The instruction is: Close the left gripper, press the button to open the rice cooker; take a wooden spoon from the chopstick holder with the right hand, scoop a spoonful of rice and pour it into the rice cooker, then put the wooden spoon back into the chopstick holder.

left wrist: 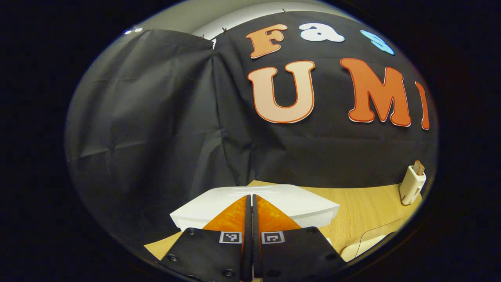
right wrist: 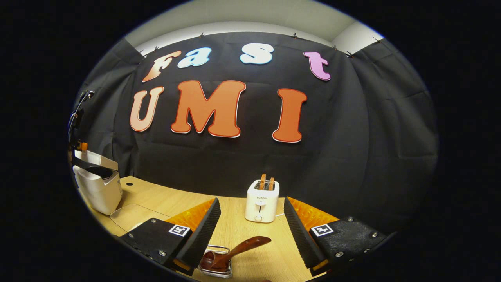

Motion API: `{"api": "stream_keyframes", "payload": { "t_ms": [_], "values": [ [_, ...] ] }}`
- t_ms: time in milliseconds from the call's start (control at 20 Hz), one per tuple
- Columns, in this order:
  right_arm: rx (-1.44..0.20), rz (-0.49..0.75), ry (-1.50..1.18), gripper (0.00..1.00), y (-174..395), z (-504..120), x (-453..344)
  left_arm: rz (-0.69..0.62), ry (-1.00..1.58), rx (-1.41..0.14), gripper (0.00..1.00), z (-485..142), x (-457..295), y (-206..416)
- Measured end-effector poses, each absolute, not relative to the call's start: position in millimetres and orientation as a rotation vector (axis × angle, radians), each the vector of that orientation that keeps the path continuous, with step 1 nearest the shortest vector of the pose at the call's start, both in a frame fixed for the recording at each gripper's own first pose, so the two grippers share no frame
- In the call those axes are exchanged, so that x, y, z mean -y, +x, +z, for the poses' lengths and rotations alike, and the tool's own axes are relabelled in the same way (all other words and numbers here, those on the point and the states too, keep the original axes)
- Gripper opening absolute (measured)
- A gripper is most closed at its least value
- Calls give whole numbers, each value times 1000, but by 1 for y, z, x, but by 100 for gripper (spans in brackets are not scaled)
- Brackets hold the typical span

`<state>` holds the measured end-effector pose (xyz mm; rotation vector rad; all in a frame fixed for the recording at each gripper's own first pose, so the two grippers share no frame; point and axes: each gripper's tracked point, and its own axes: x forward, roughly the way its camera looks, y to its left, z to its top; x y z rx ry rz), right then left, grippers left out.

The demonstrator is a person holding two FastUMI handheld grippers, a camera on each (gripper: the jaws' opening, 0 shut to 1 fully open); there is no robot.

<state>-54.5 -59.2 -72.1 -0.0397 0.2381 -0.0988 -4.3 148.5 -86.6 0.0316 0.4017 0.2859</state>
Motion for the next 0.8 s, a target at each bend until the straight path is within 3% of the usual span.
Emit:
{"api": "stream_keyframes", "payload": {
  "t_ms": [150,250,300,400,450,800],
  "values": [
    [-271,-118,-31,96,-58,-84,67,302,81,-315,4,-63,-148,-5],
    [-287,-116,-11,96,-61,-90,69,273,110,-252,14,-44,-136,-2],
    [-299,-113,-1,96,-62,-95,68,249,115,-252,25,-45,-127,-2],
    [-317,-110,12,96,-63,-103,67,218,129,-260,22,-49,-114,-3],
    [-323,-107,16,96,-63,-106,67,212,134,-254,33,-50,-112,-5],
    [-389,-86,91,92,-65,-132,63,165,124,-247,46,-57,-93,0]
  ]
}}
